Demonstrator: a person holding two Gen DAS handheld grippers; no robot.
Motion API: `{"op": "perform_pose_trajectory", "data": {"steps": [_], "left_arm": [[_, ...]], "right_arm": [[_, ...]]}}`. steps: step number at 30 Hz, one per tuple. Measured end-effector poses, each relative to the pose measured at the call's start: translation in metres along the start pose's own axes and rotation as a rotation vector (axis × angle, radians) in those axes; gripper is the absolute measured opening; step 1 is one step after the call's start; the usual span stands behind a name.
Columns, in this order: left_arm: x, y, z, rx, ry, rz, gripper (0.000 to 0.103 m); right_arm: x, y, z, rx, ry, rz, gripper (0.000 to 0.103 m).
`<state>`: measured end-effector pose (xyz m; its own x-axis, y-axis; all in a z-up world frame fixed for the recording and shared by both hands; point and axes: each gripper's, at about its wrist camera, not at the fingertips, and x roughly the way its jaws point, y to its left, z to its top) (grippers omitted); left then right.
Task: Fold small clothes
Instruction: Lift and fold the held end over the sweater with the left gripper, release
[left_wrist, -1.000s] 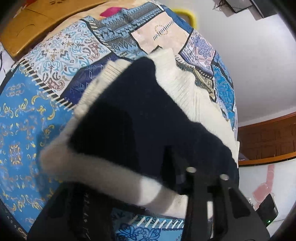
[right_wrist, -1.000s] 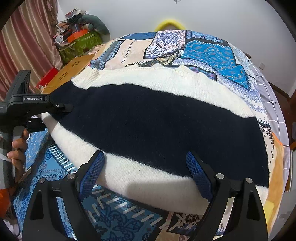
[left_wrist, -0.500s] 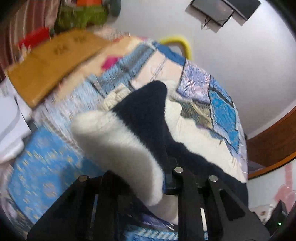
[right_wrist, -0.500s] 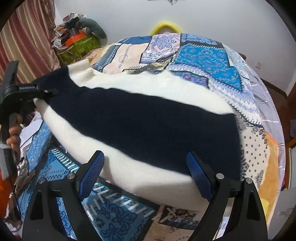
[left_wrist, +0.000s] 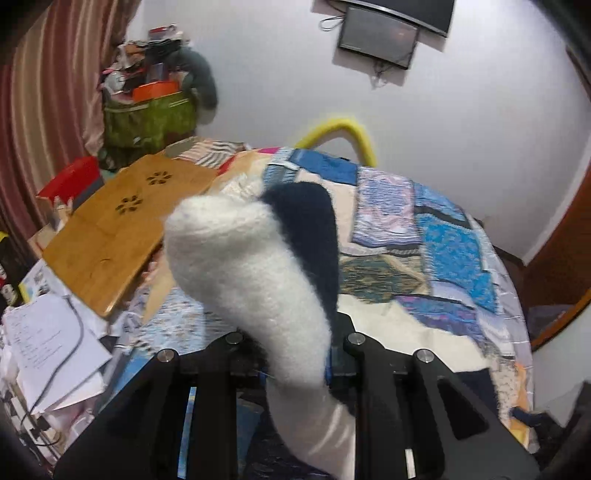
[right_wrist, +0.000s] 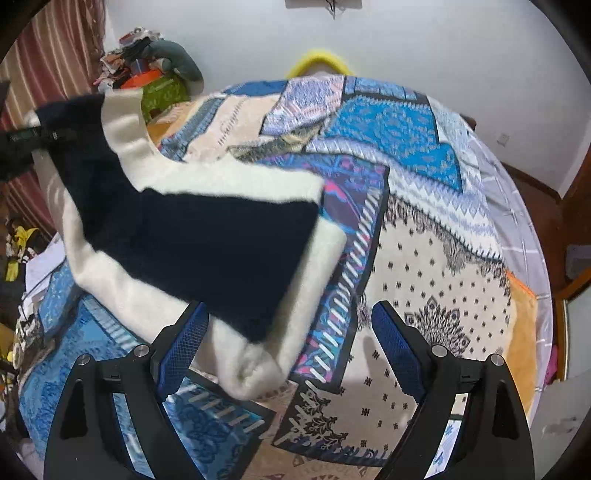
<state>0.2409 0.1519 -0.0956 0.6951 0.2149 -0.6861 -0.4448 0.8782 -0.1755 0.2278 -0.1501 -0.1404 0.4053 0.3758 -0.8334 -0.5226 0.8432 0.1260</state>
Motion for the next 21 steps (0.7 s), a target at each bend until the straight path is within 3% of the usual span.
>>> {"op": "perform_pose_trajectory", "data": {"steps": [7,13,21], "left_arm": [[-0.001,-0.068,0.0,0.048,0.035,-0.159,0.02],[0.002,-0.131,-0.017,0.139,0.088,-0.268,0.02],[0.005,-0.176,-0.068,0.321,0.17,-0.289,0.02]], "right_arm": [[0.014,-0.017,-0.018,0.092,0.041,0.055,0.092],[0.012,-0.015,-0.02,0.094,0.038,0.055,0.092],[0.01,-0.014,-0.023,0.103,0.04,0.059,0.092]]}}
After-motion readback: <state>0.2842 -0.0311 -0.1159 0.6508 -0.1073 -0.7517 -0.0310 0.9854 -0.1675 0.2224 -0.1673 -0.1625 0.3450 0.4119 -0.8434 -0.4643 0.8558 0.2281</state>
